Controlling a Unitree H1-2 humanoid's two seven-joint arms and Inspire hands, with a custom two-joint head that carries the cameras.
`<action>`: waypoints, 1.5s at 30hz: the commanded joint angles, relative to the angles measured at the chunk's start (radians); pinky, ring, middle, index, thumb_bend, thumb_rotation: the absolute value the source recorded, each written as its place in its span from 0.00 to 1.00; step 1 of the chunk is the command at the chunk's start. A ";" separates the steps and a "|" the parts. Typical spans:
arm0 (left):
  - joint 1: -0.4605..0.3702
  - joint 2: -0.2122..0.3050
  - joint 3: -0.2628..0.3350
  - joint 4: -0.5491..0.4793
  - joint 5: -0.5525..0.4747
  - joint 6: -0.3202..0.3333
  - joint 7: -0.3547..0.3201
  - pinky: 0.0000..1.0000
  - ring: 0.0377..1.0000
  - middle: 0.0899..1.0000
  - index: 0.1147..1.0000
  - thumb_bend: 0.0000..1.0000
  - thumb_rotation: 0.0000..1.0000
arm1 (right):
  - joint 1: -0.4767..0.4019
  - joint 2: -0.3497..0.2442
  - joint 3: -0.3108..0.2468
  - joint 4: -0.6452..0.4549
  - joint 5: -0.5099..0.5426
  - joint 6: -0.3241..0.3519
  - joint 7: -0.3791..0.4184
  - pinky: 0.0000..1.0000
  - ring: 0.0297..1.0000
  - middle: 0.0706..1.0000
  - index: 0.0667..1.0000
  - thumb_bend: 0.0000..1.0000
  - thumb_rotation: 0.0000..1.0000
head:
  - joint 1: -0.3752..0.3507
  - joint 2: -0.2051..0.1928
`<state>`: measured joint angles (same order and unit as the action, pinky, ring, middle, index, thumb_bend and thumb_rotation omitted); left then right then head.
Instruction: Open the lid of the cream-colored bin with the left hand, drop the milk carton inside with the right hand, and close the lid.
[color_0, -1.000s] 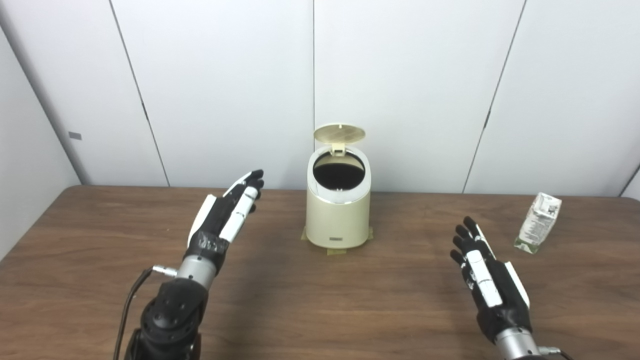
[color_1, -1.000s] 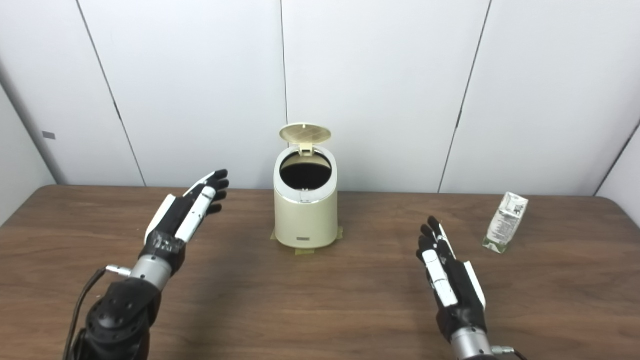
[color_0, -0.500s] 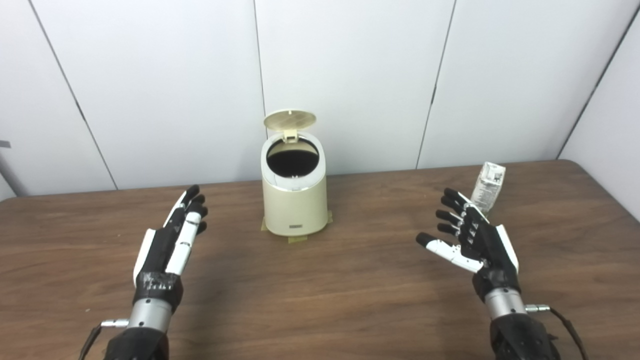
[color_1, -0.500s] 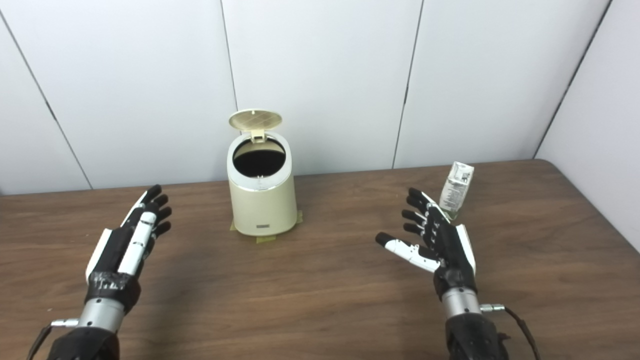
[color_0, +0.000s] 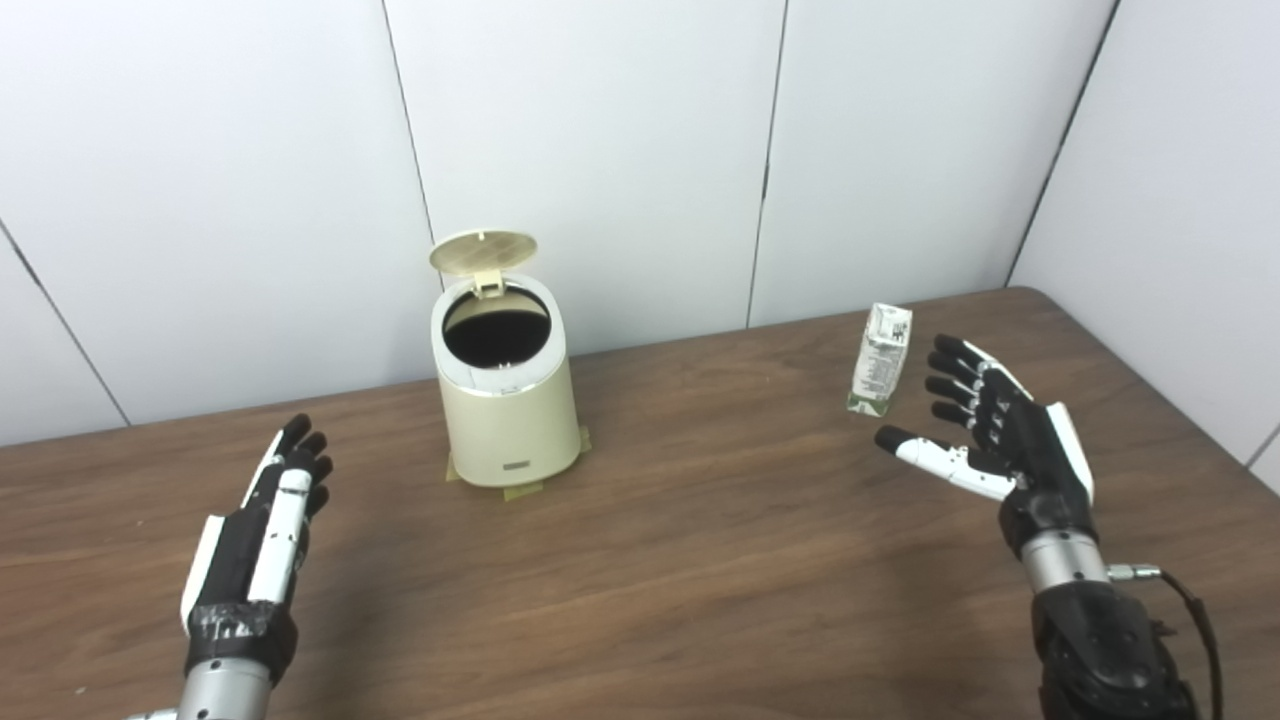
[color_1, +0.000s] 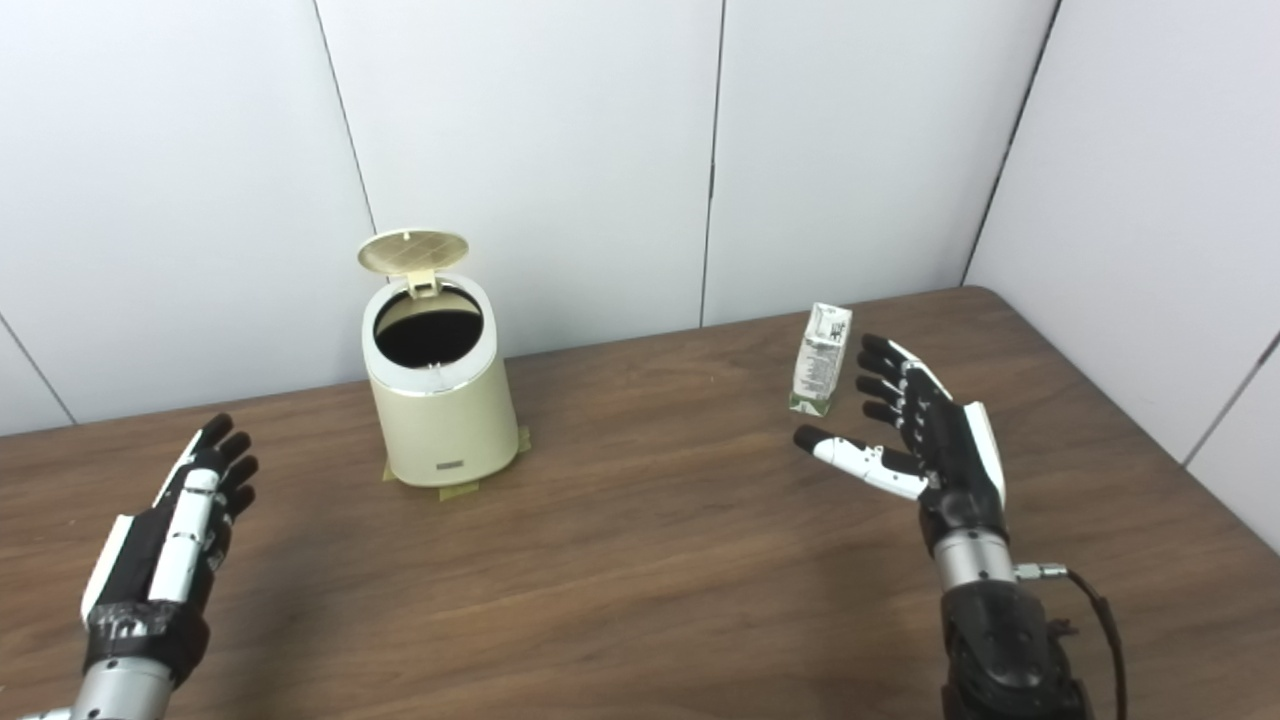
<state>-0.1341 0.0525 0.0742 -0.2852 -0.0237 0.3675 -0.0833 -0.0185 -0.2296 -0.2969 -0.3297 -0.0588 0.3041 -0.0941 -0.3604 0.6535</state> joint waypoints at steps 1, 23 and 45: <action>-0.036 0.008 -0.002 -0.028 -0.009 -0.029 0.002 0.99 0.97 0.97 0.98 0.36 0.84 | -0.051 -0.050 -0.010 -0.007 -0.031 -0.006 -0.006 0.76 0.80 0.83 0.83 0.78 0.24 | -0.005 -0.001; -0.025 0.062 -0.016 -0.084 -0.040 0.017 -0.021 1.00 0.98 0.99 1.00 0.31 0.88 | -0.393 -0.283 0.082 0.442 -0.208 0.034 -0.010 0.54 0.83 0.88 0.88 0.85 0.13 | 0.001 0.000; -0.018 0.081 -0.023 -0.131 -0.037 0.056 -0.025 1.00 1.00 0.99 1.00 0.27 0.92 | -0.511 -0.324 0.199 0.638 -0.225 0.008 0.038 0.72 0.85 0.87 0.85 0.94 0.08 | 0.008 0.006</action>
<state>-0.1212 0.1319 0.0473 -0.3828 -0.0511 0.4261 -0.1161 -0.4760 -0.5261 -0.0929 0.3285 -0.2840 0.3503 -0.0510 -0.3513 0.6581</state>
